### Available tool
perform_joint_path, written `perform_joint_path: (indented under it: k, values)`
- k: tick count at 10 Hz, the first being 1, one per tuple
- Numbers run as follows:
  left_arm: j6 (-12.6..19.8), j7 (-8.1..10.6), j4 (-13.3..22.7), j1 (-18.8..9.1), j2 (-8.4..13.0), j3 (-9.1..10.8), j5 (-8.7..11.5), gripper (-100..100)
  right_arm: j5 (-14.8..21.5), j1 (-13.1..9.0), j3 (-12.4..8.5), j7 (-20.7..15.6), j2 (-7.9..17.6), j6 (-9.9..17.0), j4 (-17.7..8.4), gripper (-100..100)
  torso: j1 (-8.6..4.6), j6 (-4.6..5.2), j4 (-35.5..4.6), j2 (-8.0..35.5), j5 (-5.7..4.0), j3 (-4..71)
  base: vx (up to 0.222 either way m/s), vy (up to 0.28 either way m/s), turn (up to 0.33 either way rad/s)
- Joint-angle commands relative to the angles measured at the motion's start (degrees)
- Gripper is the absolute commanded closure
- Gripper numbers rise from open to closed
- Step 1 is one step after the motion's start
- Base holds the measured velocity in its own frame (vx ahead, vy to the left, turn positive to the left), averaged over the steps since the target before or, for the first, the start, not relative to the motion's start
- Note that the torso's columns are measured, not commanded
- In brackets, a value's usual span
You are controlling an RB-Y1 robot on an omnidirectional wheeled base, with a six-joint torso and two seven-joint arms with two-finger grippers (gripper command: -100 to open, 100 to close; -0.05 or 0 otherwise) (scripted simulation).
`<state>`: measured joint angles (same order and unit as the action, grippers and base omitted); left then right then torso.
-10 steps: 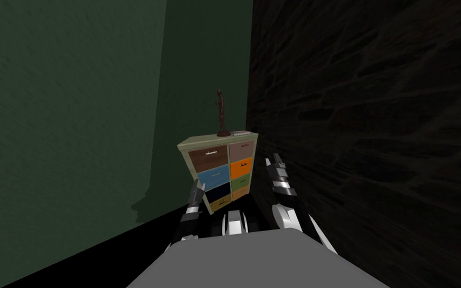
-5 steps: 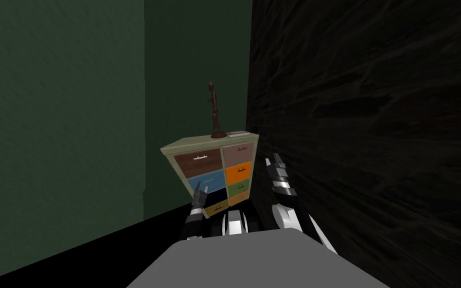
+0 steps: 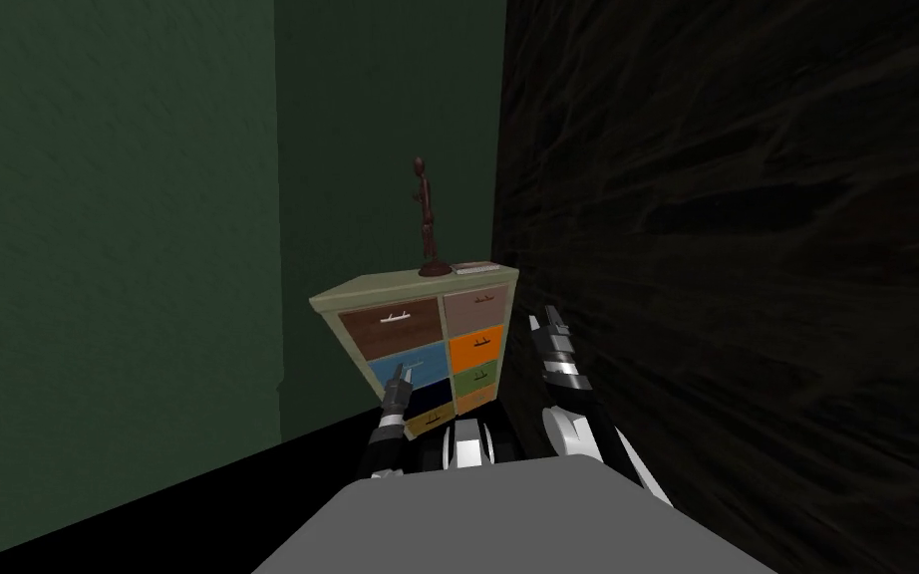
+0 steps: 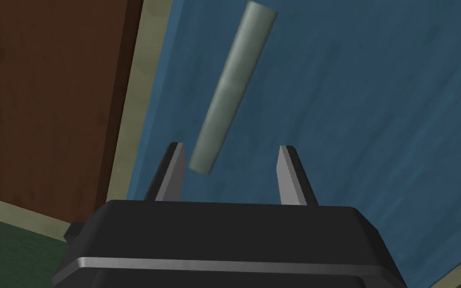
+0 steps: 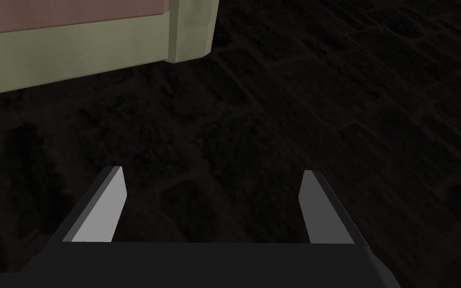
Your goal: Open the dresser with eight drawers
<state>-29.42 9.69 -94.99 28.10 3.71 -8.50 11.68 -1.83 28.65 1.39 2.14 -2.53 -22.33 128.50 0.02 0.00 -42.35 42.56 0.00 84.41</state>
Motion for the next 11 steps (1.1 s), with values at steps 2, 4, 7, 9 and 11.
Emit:
perform_joint_path:
  k: [2,4,7,9,11]
  values:
    - [0.2,-0.01,-1.8,1.0,0.3,-0.31,0.0,100,0.0,0.0,0.0,0.0,0.0,0.0,0.0,0,-0.03,0.06,0.3,-0.3,0.16,0.1,-0.140,-0.037,0.016]
    - [0.8,-0.04,-3.0,2.1,0.5,-0.72,-0.1,100,0.0,0.0,0.0,0.0,0.0,0.0,0.0,0,-0.10,0.09,0.2,-0.3,0.08,0.1,-0.175,-0.055,0.015]
    - [0.3,0.55,1.2,-2.6,1.8,2.78,0.2,100,0.0,0.0,0.0,0.0,0.0,0.0,0.0,0,0.00,0.16,0.2,-0.4,0.08,0.3,-0.148,-0.023,-0.149]
    - [0.1,1.17,4.2,-5.5,3.1,5.49,0.5,100,0.0,0.0,0.0,0.0,0.0,0.0,0.0,0,0.20,-0.09,0.3,-0.6,0.18,0.3,-0.120,-0.030,-0.117]
    - [0.1,1.17,7.4,-7.1,3.1,5.99,0.5,100,0.0,0.0,0.0,0.0,0.0,0.0,0.0,0,0.05,0.04,0.3,-0.5,0.17,0.2,-0.123,-0.042,-0.078]
